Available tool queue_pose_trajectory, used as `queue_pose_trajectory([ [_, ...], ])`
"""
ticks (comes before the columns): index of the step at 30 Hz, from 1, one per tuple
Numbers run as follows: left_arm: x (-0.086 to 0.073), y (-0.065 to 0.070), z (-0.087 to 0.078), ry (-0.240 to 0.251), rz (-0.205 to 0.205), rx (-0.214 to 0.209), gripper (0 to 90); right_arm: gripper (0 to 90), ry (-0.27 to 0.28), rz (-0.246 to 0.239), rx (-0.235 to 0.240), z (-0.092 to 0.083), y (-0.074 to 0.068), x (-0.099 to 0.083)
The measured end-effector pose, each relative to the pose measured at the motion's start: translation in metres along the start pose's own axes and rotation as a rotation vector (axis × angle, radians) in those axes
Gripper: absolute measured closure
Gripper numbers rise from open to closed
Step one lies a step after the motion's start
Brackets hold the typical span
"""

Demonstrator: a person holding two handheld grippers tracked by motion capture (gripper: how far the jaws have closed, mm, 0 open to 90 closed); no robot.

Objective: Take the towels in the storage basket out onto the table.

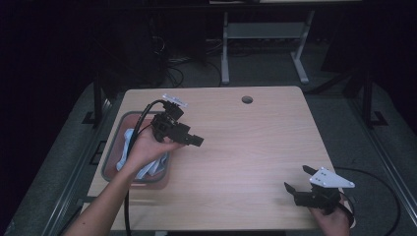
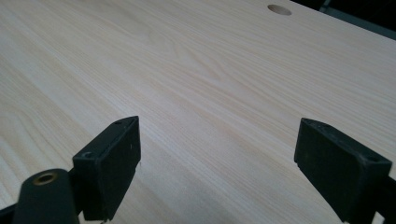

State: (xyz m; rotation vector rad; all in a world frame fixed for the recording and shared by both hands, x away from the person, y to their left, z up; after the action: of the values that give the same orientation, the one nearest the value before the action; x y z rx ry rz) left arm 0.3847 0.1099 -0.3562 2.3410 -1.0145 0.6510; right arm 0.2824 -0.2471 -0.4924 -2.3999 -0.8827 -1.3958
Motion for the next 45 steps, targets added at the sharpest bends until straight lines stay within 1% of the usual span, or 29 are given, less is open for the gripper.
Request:
queue_pose_trajectory([
  [1,-0.002,-0.005,-0.004,0.003,-0.006,0.009,19.3,14.1,-0.002,0.004,0.001,0.0,0.0,0.0],
  [2,-0.002,-0.005,-0.004,0.003,-0.006,0.009,19.2,14.1,-0.002,0.004,0.001,0.0,0.0,0.0],
  [3,-0.005,-0.01,-0.008,0.004,-0.018,0.017,19.3,14.1,-0.004,0.005,0.003,0.001,-0.001,0.0],
  [4,-0.005,-0.01,-0.008,0.004,-0.018,0.017,19.2,14.1,-0.004,0.005,0.003,0.001,-0.001,0.0],
  [5,-0.008,-0.015,-0.011,0.001,-0.025,0.031,19.2,14.1,-0.001,-0.005,0.002,0.002,0.0,0.0],
  [6,-0.008,-0.015,-0.011,0.001,-0.025,0.031,19.2,14.1,-0.001,-0.005,0.002,0.002,0.0,0.0],
  [7,-0.011,-0.02,-0.014,0.004,-0.034,0.044,19.2,14.1,-0.004,-0.004,0.004,0.002,-0.001,0.0],
  [8,-0.011,-0.02,-0.014,0.004,-0.034,0.044,19.2,14.1,-0.004,-0.004,0.004,0.002,-0.001,0.0],
  [9,-0.014,-0.025,-0.017,0.005,-0.04,0.054,19.3,14.1,-0.004,-0.003,0.004,0.002,-0.001,0.0],
  [11,-0.017,-0.028,-0.02,0.008,-0.05,0.06,19.3,14.1,-0.005,-0.004,0.005,0.003,-0.001,0.0],
  [14,-0.02,-0.032,-0.023,0.014,-0.062,0.067,20.1,14.1,-0.006,-0.001,0.005,0.003,-0.001,0.0],
  [15,-0.023,-0.035,-0.025,0.014,-0.067,0.073,20.3,14.1,-0.005,-0.002,0.005,0.003,-0.001,0.001],
  [19,-0.029,-0.042,-0.031,0.022,-0.086,0.091,20.2,14.1,-0.008,-0.004,0.003,0.003,0.0,0.001],
  [20,-0.029,-0.042,-0.031,0.022,-0.086,0.091,20.1,14.1,-0.008,-0.004,0.002,0.003,0.0,0.001],
  [21,-0.032,-0.046,-0.034,0.022,-0.09,0.101,20.1,14.1,-0.007,-0.005,0.002,0.003,0.001,0.001],
  [22,-0.033,-0.047,-0.035,0.023,-0.097,0.106,20.1,14.1,-0.01,0.004,0.002,0.002,0.001,0.0],
  [23,-0.033,-0.047,-0.035,0.023,-0.097,0.106,20.1,14.1,-0.007,0.004,0.003,0.002,0.002,0.0],
  [25,-0.038,-0.052,-0.039,0.025,-0.103,0.116,20.0,14.1,-0.007,0.001,0.001,0.002,0.003,0.0],
  [28,-0.041,-0.055,-0.041,0.019,-0.109,0.124,19.5,14.1,-0.005,0.007,-0.002,0.001,0.004,0.0],
  [30,-0.044,-0.059,-0.043,0.025,-0.124,0.133,19.5,14.1,-0.005,0.007,-0.005,0.0,0.005,0.0],
  [34,-0.048,-0.064,-0.045,0.027,-0.133,0.142,19.5,14.1,-0.005,0.012,-0.006,-0.001,0.006,-0.001],
  [35,-0.05,-0.066,-0.046,0.032,-0.144,0.153,19.5,14.1,-0.005,0.012,-0.005,0.0,0.006,-0.001],
  [38,-0.053,-0.07,-0.048,0.023,-0.144,0.163,19.6,14.1,-0.003,0.012,-0.005,0.0,0.006,-0.001],
  [40,-0.056,-0.073,-0.05,0.022,-0.15,0.173,19.5,14.1,-0.01,0.009,0.0,0.001,0.004,-0.001],
  [41,-0.06,-0.076,-0.051,0.02,-0.156,0.185,19.6,14.1,-0.01,0.006,0.001,0.001,0.003,0.0],
  [45,-0.066,-0.082,-0.054,0.019,-0.174,0.195,19.5,14.1,-0.008,0.005,0.0,0.001,0.004,0.0],
])
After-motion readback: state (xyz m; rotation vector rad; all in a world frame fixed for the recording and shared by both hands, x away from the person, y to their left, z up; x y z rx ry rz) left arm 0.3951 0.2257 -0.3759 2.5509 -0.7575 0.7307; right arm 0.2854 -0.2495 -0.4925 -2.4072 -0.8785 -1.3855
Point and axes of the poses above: each handheld gripper's, and its own axes: z roughly forward along the jaws, x roughly out of its top, y roughly to its right, the point moved 7 cm from there along z, roughly forward along the jaws, and after that the axes turned 2 degrees about x, right-handed, at the moved point
